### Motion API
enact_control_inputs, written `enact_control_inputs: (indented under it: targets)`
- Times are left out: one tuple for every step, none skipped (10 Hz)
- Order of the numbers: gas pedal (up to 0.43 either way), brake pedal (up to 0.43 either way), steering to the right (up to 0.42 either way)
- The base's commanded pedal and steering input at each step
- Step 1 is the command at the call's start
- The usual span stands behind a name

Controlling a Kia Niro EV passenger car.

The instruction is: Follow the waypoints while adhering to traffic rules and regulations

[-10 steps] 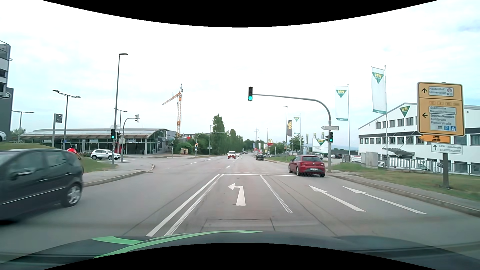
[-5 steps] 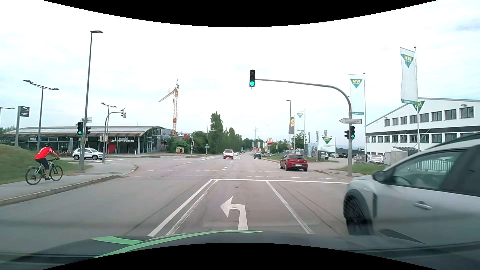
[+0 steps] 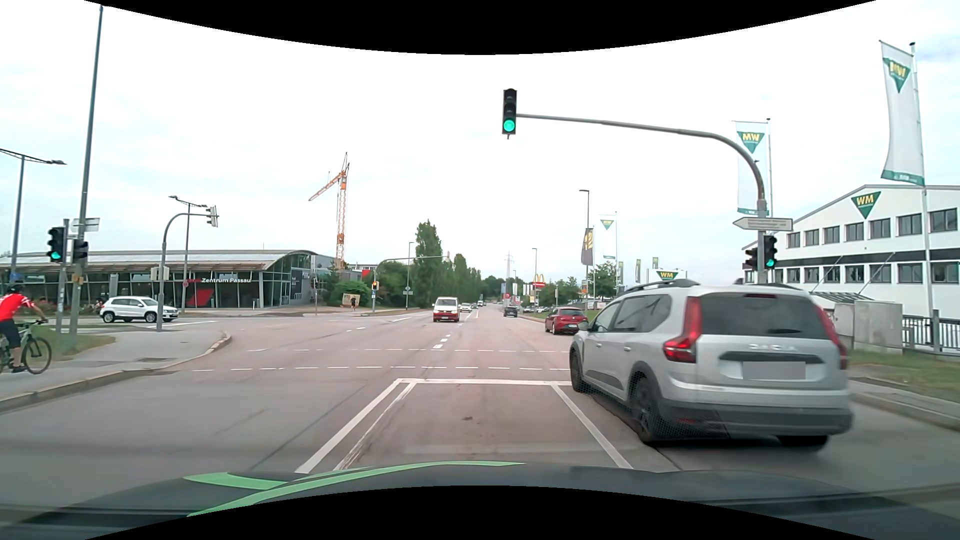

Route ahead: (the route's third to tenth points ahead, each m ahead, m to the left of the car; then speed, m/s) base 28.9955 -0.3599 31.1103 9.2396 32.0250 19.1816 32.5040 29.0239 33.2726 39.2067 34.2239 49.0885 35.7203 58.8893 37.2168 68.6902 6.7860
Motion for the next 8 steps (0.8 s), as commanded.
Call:
enact_control_inputs:
  targets:
    - [0.000, 0.207, 0.012]
    - [0.000, 0.207, 0.012]
    - [0.000, 0.213, 0.012]
    - [0.000, 0.213, 0.012]
    - [0.000, 0.213, 0.011]
    - [0.000, 0.220, 0.011]
    - [0.000, 0.226, 0.011]
    - [0.000, 0.226, 0.012]
